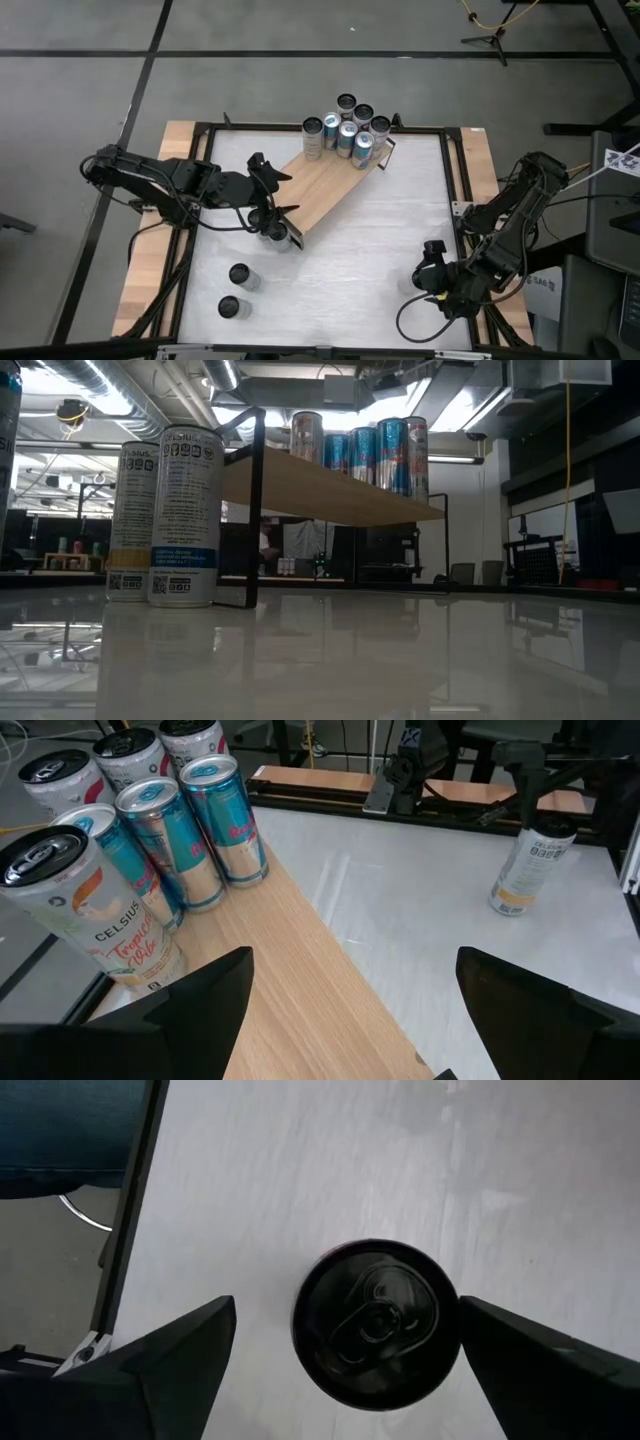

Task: Place canned beverage on shelf
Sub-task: Put the white-yellow soda can on the shelf aligned with the other white-yellow soda can

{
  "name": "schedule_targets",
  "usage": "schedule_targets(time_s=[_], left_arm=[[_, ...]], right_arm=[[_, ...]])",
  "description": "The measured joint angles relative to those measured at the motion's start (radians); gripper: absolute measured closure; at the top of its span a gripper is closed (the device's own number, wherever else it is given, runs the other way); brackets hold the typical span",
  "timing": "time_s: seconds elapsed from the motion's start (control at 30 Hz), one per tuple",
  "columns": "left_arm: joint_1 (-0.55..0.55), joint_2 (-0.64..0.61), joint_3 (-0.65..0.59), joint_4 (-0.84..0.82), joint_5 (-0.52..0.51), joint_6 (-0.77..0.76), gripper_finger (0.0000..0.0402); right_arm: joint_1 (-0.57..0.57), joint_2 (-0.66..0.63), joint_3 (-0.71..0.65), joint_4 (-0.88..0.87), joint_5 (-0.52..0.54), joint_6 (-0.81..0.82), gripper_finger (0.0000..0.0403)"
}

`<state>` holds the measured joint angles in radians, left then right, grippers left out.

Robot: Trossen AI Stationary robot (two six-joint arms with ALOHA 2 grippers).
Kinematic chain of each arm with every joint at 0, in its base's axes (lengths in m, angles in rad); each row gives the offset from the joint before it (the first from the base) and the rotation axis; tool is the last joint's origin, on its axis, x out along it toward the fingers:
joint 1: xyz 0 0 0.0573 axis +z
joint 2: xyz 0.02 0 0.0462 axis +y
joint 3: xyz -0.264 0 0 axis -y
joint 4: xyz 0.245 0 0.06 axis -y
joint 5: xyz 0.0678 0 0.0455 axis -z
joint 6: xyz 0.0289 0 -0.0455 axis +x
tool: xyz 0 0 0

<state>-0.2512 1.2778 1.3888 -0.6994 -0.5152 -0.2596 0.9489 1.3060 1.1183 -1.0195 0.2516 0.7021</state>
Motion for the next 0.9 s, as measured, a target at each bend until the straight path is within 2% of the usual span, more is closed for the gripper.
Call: schedule_targets(time_s=[0.13, 0.63, 0.9], left_arm=[[0.000, 0.000, 0.000, 0.000, 0.000, 0.000, 0.0059], [0.000, 0.000, 0.000, 0.000, 0.000, 0.000, 0.0059], [0.000, 0.000, 0.000, 0.000, 0.000, 0.000, 0.0059]], right_arm=[[0.000, 0.000, 0.000, -0.003, 0.000, -0.018, 0.0029], [0.000, 0.000, 0.000, -0.009, 0.018, -0.334, 0.0029], [0.000, 0.000, -0.022, 0.003, 0.018, -0.386, 0.0029]])
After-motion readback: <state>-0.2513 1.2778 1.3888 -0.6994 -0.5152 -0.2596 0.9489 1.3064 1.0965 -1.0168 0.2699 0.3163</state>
